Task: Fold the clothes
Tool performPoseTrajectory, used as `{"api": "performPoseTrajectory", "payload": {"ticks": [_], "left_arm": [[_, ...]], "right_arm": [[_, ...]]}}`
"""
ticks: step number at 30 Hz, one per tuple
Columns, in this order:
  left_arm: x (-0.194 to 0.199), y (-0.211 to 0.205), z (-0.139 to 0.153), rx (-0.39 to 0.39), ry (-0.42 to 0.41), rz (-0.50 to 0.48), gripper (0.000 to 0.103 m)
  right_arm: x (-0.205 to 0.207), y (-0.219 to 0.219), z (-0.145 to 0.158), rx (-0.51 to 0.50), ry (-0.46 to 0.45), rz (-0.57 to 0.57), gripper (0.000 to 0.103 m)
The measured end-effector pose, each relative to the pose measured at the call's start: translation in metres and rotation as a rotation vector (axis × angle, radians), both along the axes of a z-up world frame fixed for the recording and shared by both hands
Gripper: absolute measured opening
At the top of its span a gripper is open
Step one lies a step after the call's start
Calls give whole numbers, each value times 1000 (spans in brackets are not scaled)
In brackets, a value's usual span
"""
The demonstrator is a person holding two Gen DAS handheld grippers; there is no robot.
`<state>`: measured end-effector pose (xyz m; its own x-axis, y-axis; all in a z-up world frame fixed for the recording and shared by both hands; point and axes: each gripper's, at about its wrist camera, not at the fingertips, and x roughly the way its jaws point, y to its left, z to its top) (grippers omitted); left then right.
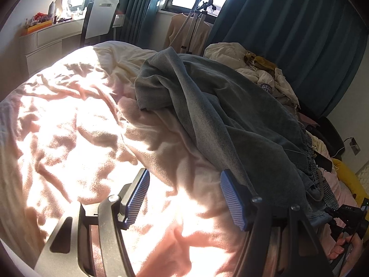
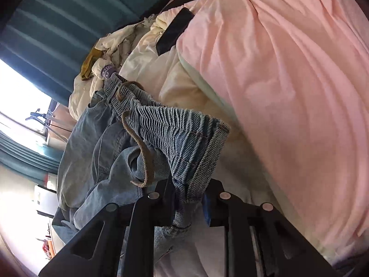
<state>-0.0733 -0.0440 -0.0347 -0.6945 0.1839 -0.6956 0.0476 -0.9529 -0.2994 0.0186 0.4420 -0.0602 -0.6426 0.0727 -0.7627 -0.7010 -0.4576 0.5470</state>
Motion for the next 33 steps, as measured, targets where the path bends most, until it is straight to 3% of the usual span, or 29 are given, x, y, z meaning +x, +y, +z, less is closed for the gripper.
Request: {"api": "performPoseTrajectory", "payload": {"ticks": [2, 3, 5, 6, 10, 16, 23, 27, 30, 31, 33], "left_arm": [[-2, 2, 1, -16, -9, -7, 66], [-3, 2, 1, -24, -15, -10, 66], [-11, 2, 3, -33, -34, -12, 66], [-17, 1, 5, -35, -46, -10, 66], [-45, -7, 13, -40, -83, -2, 66], [-111, -22, 35, -128, -62, 23, 66], [-192, -25, 47, -276, -11, 30, 66], [-248, -28, 30, -311, -91, 6, 66], [-282, -34, 14, -368, -166, 40, 65], [-289, -39, 11, -365, -175, 57, 63], [-297, -47, 9, -338, -174, 77, 45]], "right_arm": [[14, -5, 11, 43, 8, -38, 39], [23, -6, 17, 56, 41, -62, 53], [38, -6, 28, 80, 113, -110, 68], [42, -9, 36, 116, 130, -127, 69], [37, -34, 67, 314, 156, -90, 70], [-2, -80, 76, 475, 163, 151, 70], [-65, -122, 41, 497, 79, 406, 70], [-93, -132, 24, 542, 55, 449, 70], [-108, -157, 12, 646, 65, 549, 70], [-114, -165, 9, 665, 71, 586, 69], [-120, -175, 0, 680, 81, 640, 69]]}}
